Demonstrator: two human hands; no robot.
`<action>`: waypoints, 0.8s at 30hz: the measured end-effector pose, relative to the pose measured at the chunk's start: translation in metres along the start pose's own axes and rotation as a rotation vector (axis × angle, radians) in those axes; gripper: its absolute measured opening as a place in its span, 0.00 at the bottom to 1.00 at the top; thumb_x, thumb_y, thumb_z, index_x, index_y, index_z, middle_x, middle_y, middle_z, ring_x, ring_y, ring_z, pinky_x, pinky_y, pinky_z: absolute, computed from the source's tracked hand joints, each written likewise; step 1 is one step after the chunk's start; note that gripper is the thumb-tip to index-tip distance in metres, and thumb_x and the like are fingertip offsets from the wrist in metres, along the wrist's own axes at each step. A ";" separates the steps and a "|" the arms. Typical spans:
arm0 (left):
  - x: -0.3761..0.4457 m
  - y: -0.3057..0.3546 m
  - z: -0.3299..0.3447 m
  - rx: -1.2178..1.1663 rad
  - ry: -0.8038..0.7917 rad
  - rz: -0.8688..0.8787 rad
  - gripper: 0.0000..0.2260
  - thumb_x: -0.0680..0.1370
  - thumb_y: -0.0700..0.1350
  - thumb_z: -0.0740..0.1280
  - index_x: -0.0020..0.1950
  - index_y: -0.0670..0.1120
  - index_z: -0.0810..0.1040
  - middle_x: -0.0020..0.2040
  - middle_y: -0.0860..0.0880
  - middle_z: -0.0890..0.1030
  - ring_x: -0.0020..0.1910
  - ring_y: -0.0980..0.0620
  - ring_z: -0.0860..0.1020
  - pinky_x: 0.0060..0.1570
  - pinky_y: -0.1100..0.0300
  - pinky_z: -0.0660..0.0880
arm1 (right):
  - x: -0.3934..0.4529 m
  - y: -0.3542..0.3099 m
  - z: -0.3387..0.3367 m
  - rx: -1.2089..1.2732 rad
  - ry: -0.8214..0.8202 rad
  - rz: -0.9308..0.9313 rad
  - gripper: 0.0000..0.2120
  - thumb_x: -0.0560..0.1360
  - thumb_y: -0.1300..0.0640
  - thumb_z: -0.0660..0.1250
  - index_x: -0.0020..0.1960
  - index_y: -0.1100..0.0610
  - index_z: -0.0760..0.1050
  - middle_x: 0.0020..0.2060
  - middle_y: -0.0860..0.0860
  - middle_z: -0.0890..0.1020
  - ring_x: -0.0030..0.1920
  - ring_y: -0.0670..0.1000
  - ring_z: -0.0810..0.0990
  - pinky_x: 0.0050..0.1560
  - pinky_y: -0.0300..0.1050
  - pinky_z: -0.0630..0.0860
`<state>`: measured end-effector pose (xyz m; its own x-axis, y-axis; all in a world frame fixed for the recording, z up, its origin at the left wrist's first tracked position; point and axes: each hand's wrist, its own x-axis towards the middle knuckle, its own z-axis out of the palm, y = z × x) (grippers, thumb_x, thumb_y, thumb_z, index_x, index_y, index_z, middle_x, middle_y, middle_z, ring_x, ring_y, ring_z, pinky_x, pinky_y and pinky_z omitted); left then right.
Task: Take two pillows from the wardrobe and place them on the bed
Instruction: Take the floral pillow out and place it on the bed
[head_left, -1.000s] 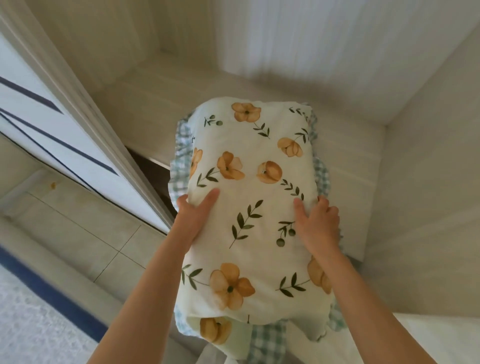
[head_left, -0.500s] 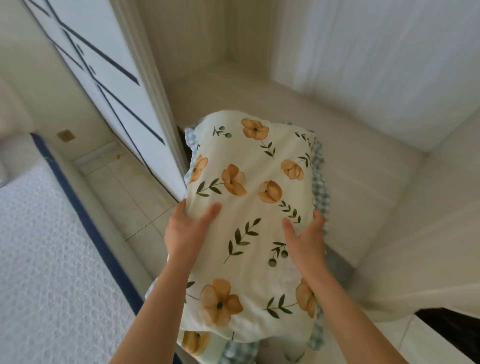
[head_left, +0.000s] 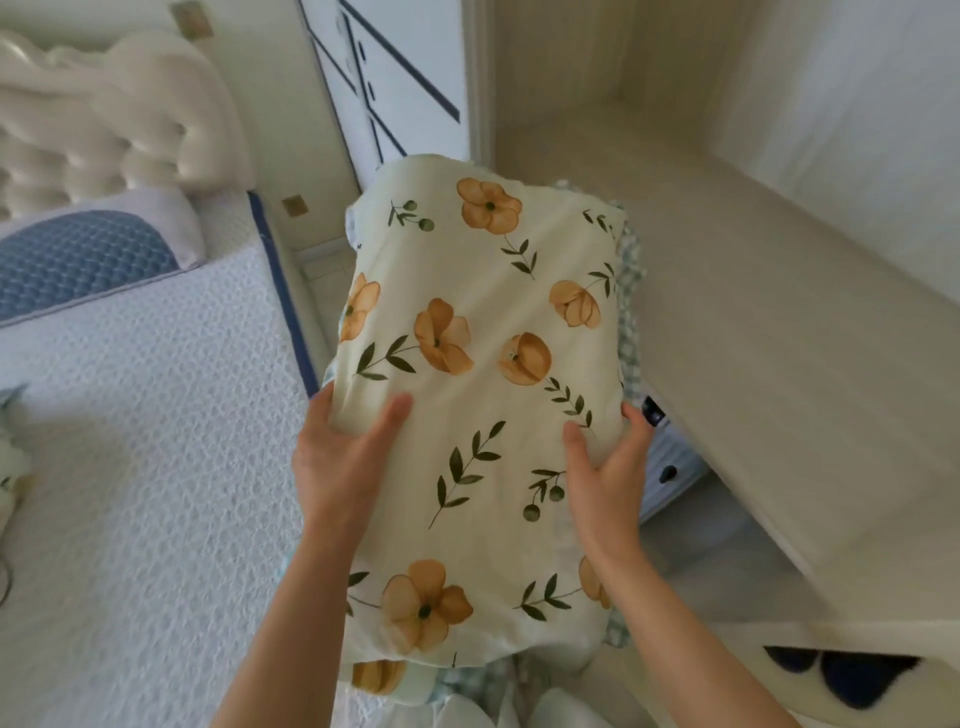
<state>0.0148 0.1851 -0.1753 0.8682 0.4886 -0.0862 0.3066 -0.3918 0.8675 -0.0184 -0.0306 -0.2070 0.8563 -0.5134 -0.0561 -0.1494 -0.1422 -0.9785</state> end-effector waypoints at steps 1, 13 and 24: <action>0.002 -0.005 -0.010 -0.018 0.029 -0.012 0.43 0.59 0.75 0.70 0.70 0.59 0.68 0.56 0.58 0.76 0.58 0.49 0.77 0.58 0.42 0.77 | -0.002 -0.003 0.009 -0.010 -0.029 -0.013 0.30 0.75 0.48 0.67 0.71 0.51 0.59 0.67 0.50 0.70 0.65 0.49 0.71 0.63 0.47 0.73; 0.063 -0.054 -0.095 -0.144 0.335 -0.151 0.39 0.62 0.72 0.72 0.69 0.59 0.70 0.54 0.60 0.77 0.53 0.56 0.77 0.53 0.53 0.77 | 0.006 -0.037 0.150 -0.063 -0.337 -0.125 0.26 0.75 0.49 0.67 0.70 0.50 0.63 0.62 0.49 0.73 0.62 0.50 0.74 0.59 0.57 0.75; 0.202 -0.064 -0.124 -0.158 0.403 -0.190 0.37 0.63 0.70 0.72 0.68 0.58 0.71 0.48 0.65 0.75 0.47 0.65 0.74 0.43 0.60 0.72 | 0.060 -0.066 0.296 -0.122 -0.406 -0.131 0.26 0.75 0.47 0.67 0.70 0.50 0.63 0.61 0.48 0.73 0.61 0.49 0.73 0.60 0.57 0.75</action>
<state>0.1215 0.4058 -0.1876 0.5719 0.8163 -0.0808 0.3550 -0.1576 0.9215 0.1891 0.1981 -0.2049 0.9931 -0.1135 -0.0307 -0.0632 -0.2952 -0.9534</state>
